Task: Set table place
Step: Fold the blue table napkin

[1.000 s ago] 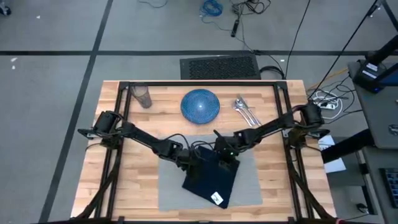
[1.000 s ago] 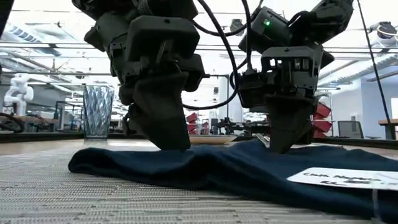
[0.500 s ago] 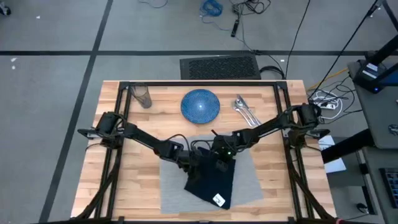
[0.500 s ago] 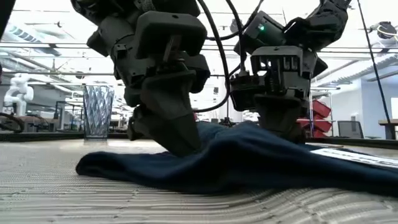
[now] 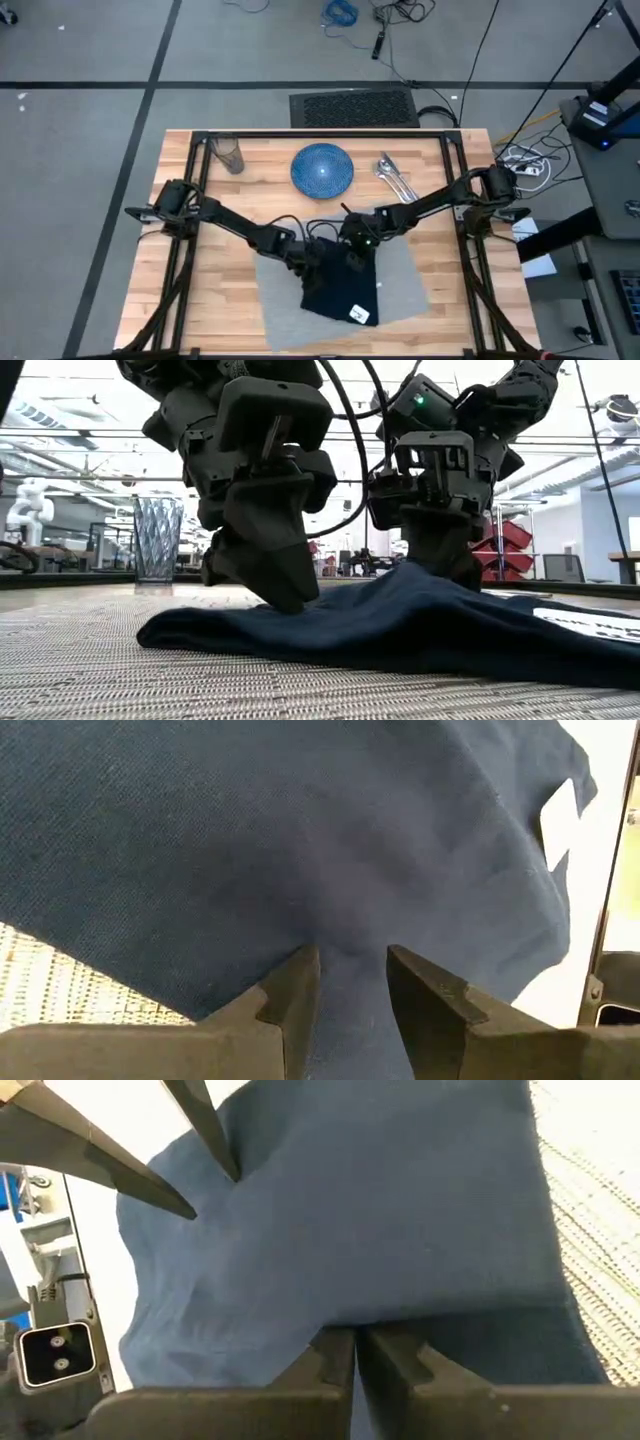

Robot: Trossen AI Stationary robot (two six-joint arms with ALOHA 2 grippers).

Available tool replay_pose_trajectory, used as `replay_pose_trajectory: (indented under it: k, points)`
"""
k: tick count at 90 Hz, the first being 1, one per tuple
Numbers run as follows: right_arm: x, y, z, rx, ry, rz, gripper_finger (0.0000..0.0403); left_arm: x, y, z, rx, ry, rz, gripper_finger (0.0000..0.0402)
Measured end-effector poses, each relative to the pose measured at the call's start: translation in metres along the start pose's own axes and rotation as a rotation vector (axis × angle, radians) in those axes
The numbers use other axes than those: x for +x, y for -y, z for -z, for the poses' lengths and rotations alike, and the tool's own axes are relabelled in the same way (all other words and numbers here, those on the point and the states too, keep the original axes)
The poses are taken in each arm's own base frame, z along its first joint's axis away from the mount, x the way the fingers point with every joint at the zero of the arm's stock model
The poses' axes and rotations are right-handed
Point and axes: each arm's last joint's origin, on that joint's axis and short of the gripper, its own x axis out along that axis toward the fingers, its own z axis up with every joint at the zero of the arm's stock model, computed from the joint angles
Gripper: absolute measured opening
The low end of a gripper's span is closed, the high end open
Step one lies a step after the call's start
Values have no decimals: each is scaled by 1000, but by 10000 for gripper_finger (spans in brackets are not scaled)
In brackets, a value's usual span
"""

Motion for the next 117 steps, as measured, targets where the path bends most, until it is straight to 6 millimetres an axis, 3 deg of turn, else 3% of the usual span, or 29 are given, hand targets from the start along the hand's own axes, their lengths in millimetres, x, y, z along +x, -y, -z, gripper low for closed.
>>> replay_pose_trajectory:
  k: [71,91,117]
  points:
    - [-3,-3,0,38,6,-10,0,-9,5,0,13,-22,50,111]
    - [-23,-10,0,46,68,54,0,-10,6,-1,48,-15,57,111]
    - [-66,-27,10,78,130,132,0,-23,13,-6,85,27,83,111]
